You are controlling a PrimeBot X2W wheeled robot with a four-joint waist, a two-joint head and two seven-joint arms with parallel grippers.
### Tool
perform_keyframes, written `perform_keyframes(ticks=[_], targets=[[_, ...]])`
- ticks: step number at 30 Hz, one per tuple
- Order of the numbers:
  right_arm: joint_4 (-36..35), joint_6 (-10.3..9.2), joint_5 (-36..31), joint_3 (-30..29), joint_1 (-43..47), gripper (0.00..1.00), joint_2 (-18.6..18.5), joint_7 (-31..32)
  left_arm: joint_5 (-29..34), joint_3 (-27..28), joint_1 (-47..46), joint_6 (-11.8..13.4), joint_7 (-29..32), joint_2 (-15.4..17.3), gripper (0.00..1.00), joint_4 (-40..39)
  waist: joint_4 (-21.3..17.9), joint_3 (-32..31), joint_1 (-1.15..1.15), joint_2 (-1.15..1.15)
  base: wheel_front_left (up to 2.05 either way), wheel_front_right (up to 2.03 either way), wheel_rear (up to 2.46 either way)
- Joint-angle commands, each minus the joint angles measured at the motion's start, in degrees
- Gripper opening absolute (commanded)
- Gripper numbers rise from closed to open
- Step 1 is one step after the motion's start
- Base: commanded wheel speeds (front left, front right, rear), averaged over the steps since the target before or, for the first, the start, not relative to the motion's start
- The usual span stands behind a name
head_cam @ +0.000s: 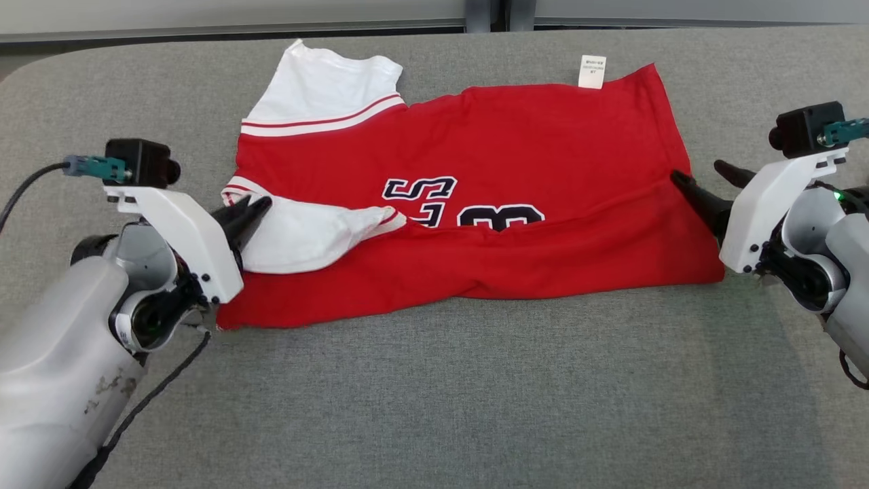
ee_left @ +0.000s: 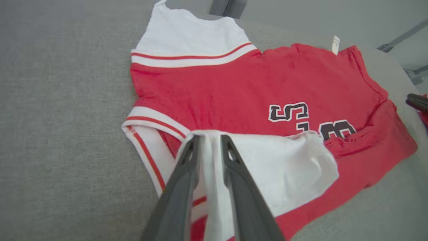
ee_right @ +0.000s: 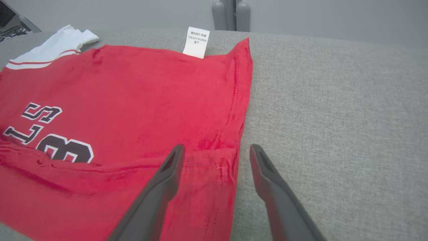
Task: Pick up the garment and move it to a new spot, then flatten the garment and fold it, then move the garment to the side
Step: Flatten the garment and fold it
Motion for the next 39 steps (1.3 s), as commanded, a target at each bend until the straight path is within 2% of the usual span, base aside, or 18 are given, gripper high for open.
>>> perform_keyframes(ticks=[1, 6, 10, 14, 16, 18, 21, 24, 26, 27, 28, 29, 33, 36, 39], targets=[[0.20, -0.05, -0.41, 0.04, -0.57, 1.00, 0.21, -1.55, 0.34, 0.54, -1.33, 0.54, -1.20, -0.30, 1.00, 1.33, 0.03, 0.29, 0.00, 0.00, 0.00, 0.00, 0.00], [0.42, -0.05, -1.09, 0.89, -0.43, 1.00, 0.25, -6.38, 1.41, 2.02, -2.97, 1.21, -6.64, -2.56, 1.00, 6.10, 0.15, -0.14, 0.00, 0.00, 0.00, 0.00, 0.00], [0.18, -0.05, -1.96, 0.78, 0.47, 1.00, -0.24, -13.58, 2.40, 2.60, -2.89, 0.29, -11.35, -3.89, 1.00, 7.92, 0.32, -1.57, 0.00, 0.00, 0.00, 0.00, 0.00], [0.15, -0.05, -3.59, 0.03, 2.17, 1.00, -0.48, -22.76, 3.22, 5.32, -1.11, 0.81, -21.48, -5.47, 1.00, 7.79, 0.50, -3.78, 0.00, 0.00, 0.00, 0.00, 0.00], [0.22, -0.05, -4.96, -0.75, 3.72, 1.00, -0.19, -25.31, 3.41, 7.10, 0.37, 0.07, -27.82, -6.13, 1.00, 6.65, 0.54, -5.09, 0.00, 0.00, 0.00, 0.00, 0.00], [-0.15, -0.04, -7.07, -2.56, 5.37, 1.00, -0.03, -26.30, 3.51, 9.34, 2.46, -0.23, -31.11, -6.87, 1.00, 5.15, 0.65, -6.38, 0.00, 0.00, 0.00, 0.00, 0.00], [-3.66, -0.04, -12.48, -11.23, 9.14, 1.00, 0.60, -26.42, 6.36, 15.07, 6.50, -0.47, -32.36, -7.88, 1.00, 0.82, 0.80, -8.01, 0.00, 0.00, 0.00, 0.00, 0.00], [-9.03, -0.05, -21.23, -23.21, 16.00, 1.00, 2.24, -26.34, 14.56, 23.37, 13.58, 0.47, -32.36, -10.30, 1.00, -4.36, 1.00, -9.18, 0.00, 0.00, 0.00, 0.00, 0.00], [-13.36, -0.02, -27.54, -31.58, 21.54, 1.00, 4.90, -26.33, 20.94, 27.59, 18.16, 1.13, -32.34, -12.54, 1.00, -7.55, 1.04, -10.02, 0.00, 0.00, 0.00, 0.00, 0.00], [-17.85, -0.03, -33.78, -38.55, 27.62, 1.00, 7.97, -26.33, 26.48, 31.47, 22.33, 1.20, -32.35, -15.11, 1.00, -10.20, 1.07, -10.60, 0.00, 0.00, 0.00, 0.00, 0.00], [-19.62, -0.03, -35.98, -41.45, 30.73, 1.00, 9.94, -26.32, 29.09, 33.09, 24.54, 0.79, -32.35, -16.66, 1.00, -11.16, 1.14, -10.94, 0.00, 0.00, 0.00, 0.00, 0.00], [-19.62, -0.03, -35.98, -41.45, 30.73, 1.00, 9.94, -26.32, 29.09, 33.09, 24.54, 0.79, -32.35, -16.66, 1.00, -11.16, 1.14, -10.94, 0.00, 0.00, 0.00, 0.00, 0.00], [-26.20, -0.03, -42.55, -49.30, 39.00, 1.00, 15.96, -26.33, 35.77, 39.72, 31.79, -0.35, -32.36, -22.54, 1.00, -13.08, 0.96, -12.15, 0.00, 0.00, 0.00, 0.00, 0.00], [-29.73, -0.03, -46.45, -51.96, 43.49, 1.00, 19.03, -26.33, 39.27, 43.23, 35.17, -1.12, -32.36, -24.91, 1.00, -12.70, 0.68, -12.85, 0.00, 0.00, 0.00, 0.00, 0.00], [-31.16, -0.03, -48.61, -53.31, 46.09, 1.00, 21.29, -26.33, 41.99, 44.69, 37.16, -1.58, -32.36, -25.80, 1.00, -11.23, 0.11, -13.24, 0.00, 0.00, 0.00, 0.00, 0.00]])
